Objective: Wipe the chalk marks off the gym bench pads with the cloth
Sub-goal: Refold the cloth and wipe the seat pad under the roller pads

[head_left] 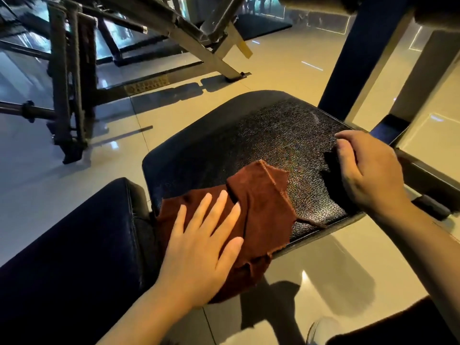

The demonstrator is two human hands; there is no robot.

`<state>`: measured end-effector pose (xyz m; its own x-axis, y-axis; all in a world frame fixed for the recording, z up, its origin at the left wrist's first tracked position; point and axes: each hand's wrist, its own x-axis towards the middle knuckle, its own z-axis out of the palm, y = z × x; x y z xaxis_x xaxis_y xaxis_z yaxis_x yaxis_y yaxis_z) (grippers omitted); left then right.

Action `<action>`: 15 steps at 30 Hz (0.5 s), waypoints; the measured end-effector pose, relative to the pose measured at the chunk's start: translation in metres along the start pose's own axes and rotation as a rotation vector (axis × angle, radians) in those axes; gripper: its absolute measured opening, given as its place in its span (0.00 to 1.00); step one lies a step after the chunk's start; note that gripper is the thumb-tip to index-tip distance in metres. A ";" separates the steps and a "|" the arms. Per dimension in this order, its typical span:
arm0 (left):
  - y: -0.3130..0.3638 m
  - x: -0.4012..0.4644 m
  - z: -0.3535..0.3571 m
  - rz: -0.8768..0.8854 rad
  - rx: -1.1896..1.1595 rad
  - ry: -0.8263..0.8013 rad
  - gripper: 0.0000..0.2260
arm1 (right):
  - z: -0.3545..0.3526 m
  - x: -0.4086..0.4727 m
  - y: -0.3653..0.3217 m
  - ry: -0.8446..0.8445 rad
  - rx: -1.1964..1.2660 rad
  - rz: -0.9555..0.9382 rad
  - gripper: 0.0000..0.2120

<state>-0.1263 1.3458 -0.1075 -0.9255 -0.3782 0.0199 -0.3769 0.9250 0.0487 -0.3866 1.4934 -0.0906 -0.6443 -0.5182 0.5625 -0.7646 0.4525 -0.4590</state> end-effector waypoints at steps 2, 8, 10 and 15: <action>-0.003 0.000 0.002 0.004 -0.025 -0.011 0.24 | 0.002 0.001 0.000 0.023 0.011 0.008 0.16; 0.009 0.101 -0.005 0.061 -0.040 -0.045 0.26 | 0.006 0.002 0.004 0.133 0.075 0.085 0.16; 0.021 0.141 -0.008 0.050 -0.036 -0.082 0.23 | 0.007 0.000 0.006 0.162 0.090 0.091 0.17; 0.020 0.126 -0.006 0.113 -0.003 -0.080 0.25 | 0.003 0.001 0.008 0.214 0.158 0.107 0.16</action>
<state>-0.2500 1.3170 -0.0977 -0.9620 -0.2677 -0.0543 -0.2705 0.9612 0.0534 -0.3934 1.4937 -0.0956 -0.7161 -0.3010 0.6298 -0.6964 0.3691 -0.6155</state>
